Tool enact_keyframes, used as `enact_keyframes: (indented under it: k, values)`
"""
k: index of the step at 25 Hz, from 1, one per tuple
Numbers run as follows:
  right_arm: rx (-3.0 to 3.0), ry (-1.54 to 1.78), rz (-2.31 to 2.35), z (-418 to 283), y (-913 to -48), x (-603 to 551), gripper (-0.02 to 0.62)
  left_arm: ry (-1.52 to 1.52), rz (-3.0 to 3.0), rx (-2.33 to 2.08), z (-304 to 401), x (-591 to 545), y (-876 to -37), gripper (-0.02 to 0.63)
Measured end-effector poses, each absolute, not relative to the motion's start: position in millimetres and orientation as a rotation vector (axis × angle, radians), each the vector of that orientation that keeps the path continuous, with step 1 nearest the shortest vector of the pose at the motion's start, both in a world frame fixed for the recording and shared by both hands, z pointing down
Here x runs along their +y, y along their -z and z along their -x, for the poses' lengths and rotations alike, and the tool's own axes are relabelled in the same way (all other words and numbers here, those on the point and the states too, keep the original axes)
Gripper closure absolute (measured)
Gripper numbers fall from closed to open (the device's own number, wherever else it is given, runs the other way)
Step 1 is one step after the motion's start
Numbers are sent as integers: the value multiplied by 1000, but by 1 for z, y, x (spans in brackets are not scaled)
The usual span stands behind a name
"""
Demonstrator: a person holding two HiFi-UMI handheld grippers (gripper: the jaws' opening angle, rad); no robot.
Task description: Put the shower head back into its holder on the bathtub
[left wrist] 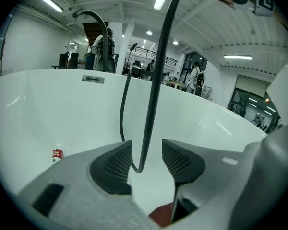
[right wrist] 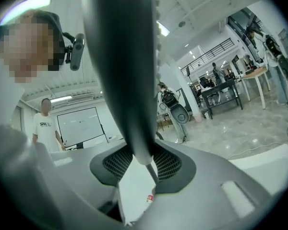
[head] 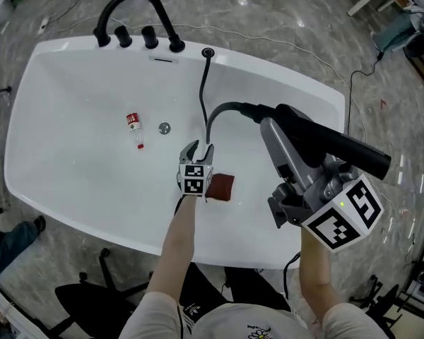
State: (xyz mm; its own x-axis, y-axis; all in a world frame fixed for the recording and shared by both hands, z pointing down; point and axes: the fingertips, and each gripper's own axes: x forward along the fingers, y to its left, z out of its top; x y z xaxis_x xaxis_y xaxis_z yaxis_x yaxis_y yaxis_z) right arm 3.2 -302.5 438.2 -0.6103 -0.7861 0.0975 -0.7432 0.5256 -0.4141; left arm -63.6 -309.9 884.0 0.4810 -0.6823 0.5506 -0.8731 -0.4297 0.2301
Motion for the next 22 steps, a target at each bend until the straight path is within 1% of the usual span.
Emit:
enact_keyframes:
  k: [3,8,9,10,11,13,17,22]
  values:
    - [2632,644,1311,-10,-430,-299,457,-562,-2236,-1262,56,-315,-906,419]
    - [2631,602,1265,-13,-413,-295,457,-604,-2235,-1217,41,-320,-920,420]
    - [2631,593,1258,-12,-409,-294,456,-621,-2228,-1215,42,-320,-922,433]
    - [2632,582,1257,-12,-406,-294,456,-642,-2225,-1213,42,-320,-924,483]
    - [2634,572,1259,-12,-403,-293,456,-665,-2227,-1205,42,-319,-927,548]
    - [2636,559,1262,-13,-398,-292,456,-703,-2237,-1183,42,-317,-925,551]
    - [2629,518,1262,-14,-370,-291,456,-706,-2263,-1221,58,-331,-887,552]
    - [2584,400,1262,-22,-304,-282,456,-684,-2360,-1369,89,-386,-784,554]
